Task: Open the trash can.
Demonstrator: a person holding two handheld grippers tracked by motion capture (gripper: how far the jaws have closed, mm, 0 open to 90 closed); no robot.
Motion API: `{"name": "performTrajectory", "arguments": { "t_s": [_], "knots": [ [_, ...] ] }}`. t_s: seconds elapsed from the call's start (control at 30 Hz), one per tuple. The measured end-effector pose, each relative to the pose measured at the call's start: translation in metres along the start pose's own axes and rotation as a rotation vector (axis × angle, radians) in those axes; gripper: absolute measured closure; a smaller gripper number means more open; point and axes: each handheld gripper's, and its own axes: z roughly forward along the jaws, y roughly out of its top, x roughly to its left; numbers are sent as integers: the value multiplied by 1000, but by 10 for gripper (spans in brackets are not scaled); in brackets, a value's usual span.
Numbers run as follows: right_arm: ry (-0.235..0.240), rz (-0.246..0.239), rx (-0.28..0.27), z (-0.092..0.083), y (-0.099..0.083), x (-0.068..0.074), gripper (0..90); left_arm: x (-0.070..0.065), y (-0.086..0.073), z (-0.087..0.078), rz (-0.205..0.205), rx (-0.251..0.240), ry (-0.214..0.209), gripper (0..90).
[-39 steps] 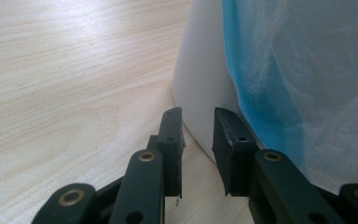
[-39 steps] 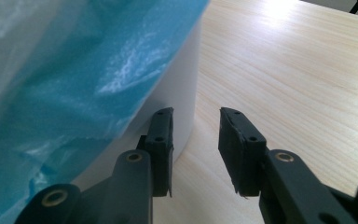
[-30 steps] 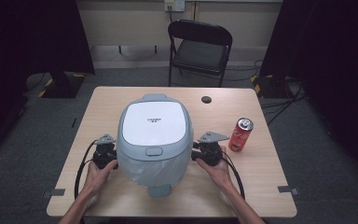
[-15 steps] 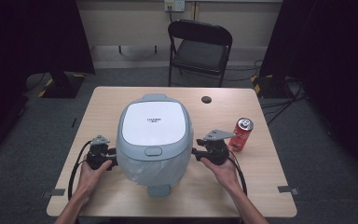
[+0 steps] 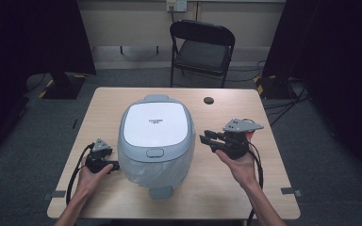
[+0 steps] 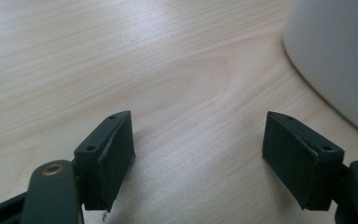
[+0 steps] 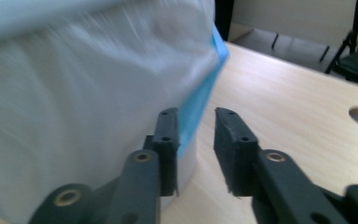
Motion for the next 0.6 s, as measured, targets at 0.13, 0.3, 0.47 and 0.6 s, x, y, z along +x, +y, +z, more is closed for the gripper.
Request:
{"name": "performTrajectory", "arguments": {
  "t_s": [0.13, 0.3, 0.47, 0.6],
  "knots": [
    [32, -35, -40, -14, 19, 9, 807, 0, 0, 0, -1, 2, -2, 231],
    [84, -98, -91, -32, 43, 26, 871, 0, 0, 0, 0, 4, 4, 222],
    [175, -134, -115, -35, 61, 50, 900, 0, 0, 0, -1, 4, 2, 222],
    [250, -172, -89, -20, 64, 76, 900, 0, 1, 1, 0, 4, 7, 220]
  ]
}}
